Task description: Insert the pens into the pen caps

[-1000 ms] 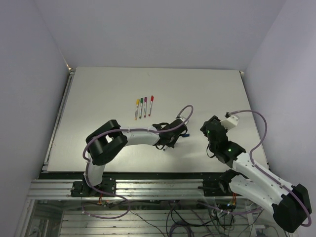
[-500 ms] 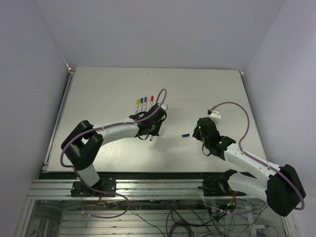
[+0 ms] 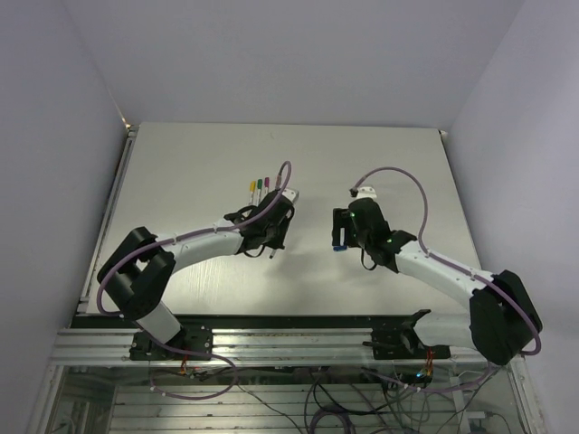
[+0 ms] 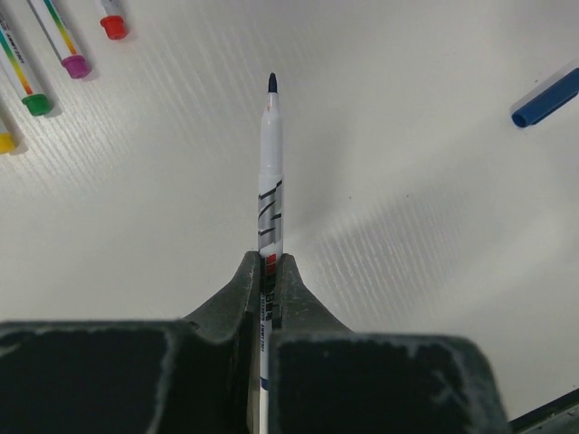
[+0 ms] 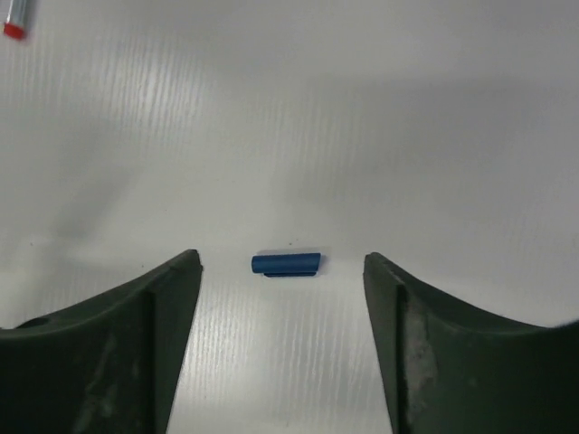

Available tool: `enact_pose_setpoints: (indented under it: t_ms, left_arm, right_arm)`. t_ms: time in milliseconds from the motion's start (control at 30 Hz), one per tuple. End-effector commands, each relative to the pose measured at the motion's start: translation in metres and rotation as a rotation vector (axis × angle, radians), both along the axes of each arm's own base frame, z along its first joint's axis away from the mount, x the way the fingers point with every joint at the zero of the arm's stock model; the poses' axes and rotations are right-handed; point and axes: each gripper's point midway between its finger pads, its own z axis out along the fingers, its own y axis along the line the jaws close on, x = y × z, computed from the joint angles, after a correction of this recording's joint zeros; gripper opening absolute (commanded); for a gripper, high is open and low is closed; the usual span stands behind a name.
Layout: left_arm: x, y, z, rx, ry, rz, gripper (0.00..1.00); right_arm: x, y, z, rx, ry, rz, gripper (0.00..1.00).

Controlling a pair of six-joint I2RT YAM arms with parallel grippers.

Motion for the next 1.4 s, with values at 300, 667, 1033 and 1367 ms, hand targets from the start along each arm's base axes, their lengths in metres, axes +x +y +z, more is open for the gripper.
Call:
enact_pose_setpoints:
  t_ms: [300,667,1033,1367]
  left_arm:
    - [0.009,-0.011,0.01,-0.119,0.009,-0.022,0.07]
    - [0.008,-0.012,0.003,-0.117,0.037,-0.024,0.07]
    - [0.008,-0.017,-0.003,-0.123,0.065,-0.041,0.07]
    - [0.009,-0.016,-0.001,-0.117,0.05,-0.057,0.07]
  right_arm:
    - [-0.001,0.012,0.002,-0.079,0.014,0.186,0.77]
    - [-0.006,0.025,-0.017,0.003,0.079,0.166,0.7]
    - [-0.032,0.025,-0.024,0.252,0.265,-0.165,0.65]
    - [-0.043,0.016,-0.04,0.329,0.336,-0.375,0.56]
